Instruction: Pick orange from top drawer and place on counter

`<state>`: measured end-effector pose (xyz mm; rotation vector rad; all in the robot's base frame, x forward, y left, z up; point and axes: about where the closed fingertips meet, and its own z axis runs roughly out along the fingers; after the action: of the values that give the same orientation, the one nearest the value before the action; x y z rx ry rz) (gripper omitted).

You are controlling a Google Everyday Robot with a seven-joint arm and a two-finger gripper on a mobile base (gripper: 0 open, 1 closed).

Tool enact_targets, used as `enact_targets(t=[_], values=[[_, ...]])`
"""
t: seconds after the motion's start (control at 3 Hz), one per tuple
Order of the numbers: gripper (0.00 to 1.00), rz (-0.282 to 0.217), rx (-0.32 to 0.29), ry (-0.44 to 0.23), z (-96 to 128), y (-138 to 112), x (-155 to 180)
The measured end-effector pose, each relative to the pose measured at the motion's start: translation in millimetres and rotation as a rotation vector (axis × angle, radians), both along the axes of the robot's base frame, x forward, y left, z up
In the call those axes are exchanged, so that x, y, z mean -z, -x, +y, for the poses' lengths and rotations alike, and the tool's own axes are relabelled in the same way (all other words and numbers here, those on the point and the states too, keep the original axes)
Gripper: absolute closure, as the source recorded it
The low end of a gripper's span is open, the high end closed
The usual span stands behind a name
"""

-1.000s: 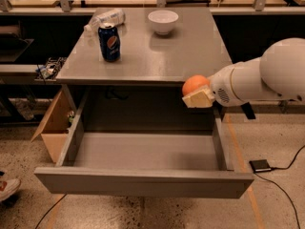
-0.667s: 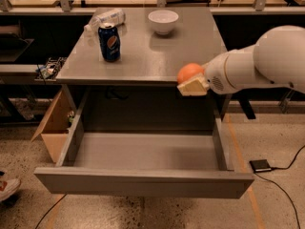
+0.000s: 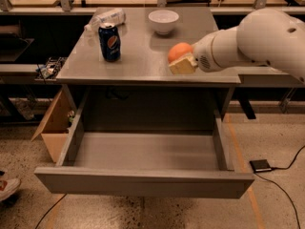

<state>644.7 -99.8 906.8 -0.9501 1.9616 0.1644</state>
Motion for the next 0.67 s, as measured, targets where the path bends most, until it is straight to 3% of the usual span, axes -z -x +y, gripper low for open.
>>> enact_targets(t=[0.67], values=[[1.00, 0.023, 0.058, -0.098, 6.1, -67.8, 17.8]])
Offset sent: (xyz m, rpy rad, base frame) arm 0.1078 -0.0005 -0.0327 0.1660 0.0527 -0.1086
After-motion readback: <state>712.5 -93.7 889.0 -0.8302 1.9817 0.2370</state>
